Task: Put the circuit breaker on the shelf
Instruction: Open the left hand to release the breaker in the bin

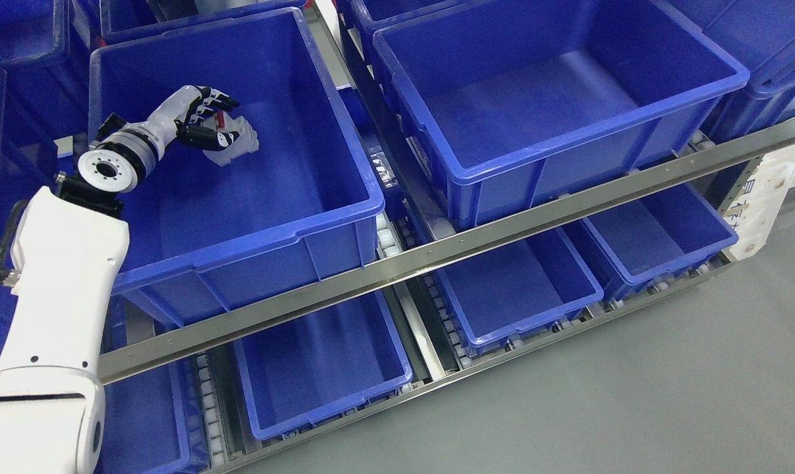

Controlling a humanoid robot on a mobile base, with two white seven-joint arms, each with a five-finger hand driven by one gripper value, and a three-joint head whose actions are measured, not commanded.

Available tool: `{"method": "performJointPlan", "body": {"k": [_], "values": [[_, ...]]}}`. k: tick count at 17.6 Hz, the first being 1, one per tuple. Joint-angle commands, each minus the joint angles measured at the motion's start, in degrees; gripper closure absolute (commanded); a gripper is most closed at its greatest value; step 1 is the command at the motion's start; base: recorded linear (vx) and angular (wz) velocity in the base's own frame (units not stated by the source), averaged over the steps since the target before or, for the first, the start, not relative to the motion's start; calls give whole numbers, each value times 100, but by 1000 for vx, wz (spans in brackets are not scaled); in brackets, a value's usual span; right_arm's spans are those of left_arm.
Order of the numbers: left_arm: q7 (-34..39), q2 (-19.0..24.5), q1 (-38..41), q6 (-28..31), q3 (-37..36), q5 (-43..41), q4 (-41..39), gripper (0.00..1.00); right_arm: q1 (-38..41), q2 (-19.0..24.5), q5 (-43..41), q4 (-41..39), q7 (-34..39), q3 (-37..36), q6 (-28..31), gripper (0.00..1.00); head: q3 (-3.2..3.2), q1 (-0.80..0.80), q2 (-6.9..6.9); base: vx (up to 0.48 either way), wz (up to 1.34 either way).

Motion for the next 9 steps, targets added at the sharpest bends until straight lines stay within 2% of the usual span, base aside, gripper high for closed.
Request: {"method": "performJointPlan", "body": {"k": [1, 3, 5, 8, 9], "values": [[17, -70, -22, 7, 114, -3, 375, 41, 96, -100, 2, 1, -4, 0, -193, 0, 0, 0, 0, 0, 0], [17, -44, -31, -2, 158, -3, 340, 34, 88, -100, 2, 1, -4, 0, -193, 0, 0, 0, 0, 0, 0], [17, -52, -197, -2, 298, 23, 270, 22, 88, -100, -6, 1, -4, 0, -193, 0, 0, 0, -1, 0, 0], [122, -149, -286, 7, 1743, 58, -239, 13, 88, -100, -6, -8, -4, 0, -193, 0, 0, 0, -1, 0, 0], [288, -332, -277, 7, 2315, 93, -336, 7, 88, -100, 2, 1, -4, 0, -193, 0, 0, 0, -1, 0, 0]]}}
